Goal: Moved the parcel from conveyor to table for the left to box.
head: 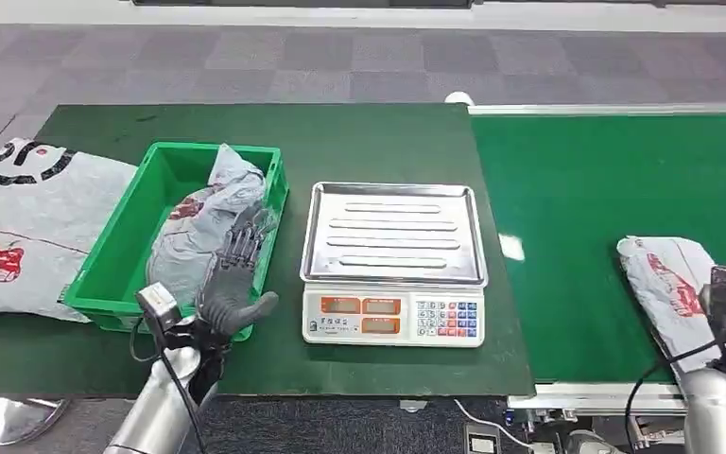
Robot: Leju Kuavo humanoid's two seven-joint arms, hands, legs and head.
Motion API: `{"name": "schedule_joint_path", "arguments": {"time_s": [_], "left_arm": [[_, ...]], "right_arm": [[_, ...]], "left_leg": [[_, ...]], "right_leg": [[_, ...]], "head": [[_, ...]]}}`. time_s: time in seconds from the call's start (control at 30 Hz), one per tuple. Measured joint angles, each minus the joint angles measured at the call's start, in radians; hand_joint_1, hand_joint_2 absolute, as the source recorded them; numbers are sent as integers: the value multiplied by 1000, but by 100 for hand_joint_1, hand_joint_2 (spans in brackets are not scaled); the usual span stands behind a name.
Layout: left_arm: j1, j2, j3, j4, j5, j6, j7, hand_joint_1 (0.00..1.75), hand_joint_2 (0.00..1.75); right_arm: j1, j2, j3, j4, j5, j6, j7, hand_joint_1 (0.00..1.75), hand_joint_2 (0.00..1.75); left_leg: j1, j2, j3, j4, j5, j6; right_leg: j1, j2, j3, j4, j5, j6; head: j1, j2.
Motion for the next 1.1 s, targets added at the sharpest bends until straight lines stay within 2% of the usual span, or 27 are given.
{"name": "schedule_joint_path", "arguments": {"time_s": [0.1, 0.17, 0.23, 0.3, 0.8, 0.93, 1.1], "left_arm": [[15, -6, 11, -18, -27, 17, 0, 0, 175], [18, -9, 11, -18, -30, 23, 0, 0, 175], [17, -14, 11, -13, -10, -8, 0, 0, 175], [17, -20, 22, -5, 2, -45, 0, 0, 175], [10, -39, 38, 24, 4, -57, 0, 0, 175], [1, -44, 50, 33, -11, -43, 0, 0, 175], [-16, -45, 51, 44, -24, -20, 0, 0, 175]], "right_arm": [[-28, -16, -16, 81, 49, 11, 46, 0, 175], [-45, -31, -16, 132, 117, 57, 167, 0, 175], [-46, -55, -16, 196, 207, 150, 371, 0, 175], [-40, -69, -16, 233, 243, 200, 454, 0, 175], [-40, -104, -16, 329, 265, 238, 479, 0, 175], [-45, -104, -16, 339, 297, 317, 518, 0, 175], [-68, -103, -16, 365, 340, 469, 542, 0, 175]], "left_leg": [[0, 0, 0, 0, 0, 0], [0, 0, 0, 0, 0, 0], [0, -3, 0, 0, 0, 1], [0, -3, 0, 0, 0, 1], [0, -2, 0, 0, 0, 1], [0, -2, 0, 0, 0, 1], [0, -2, 0, 0, 0, 1]], "right_leg": [[0, 0, 0, 0, 0, 0], [0, 0, 0, 0, -1, 1], [0, -4, 1, 0, -1, 1], [0, -4, 1, 0, -1, 1], [0, -2, 0, 0, -1, 1], [0, -2, 0, 0, -1, 1], [0, -2, 1, 0, -1, 1]], "head": [[0, 0], [0, 0], [0, 0], [0, 0], [0, 0], [0, 0], [0, 0]]}}
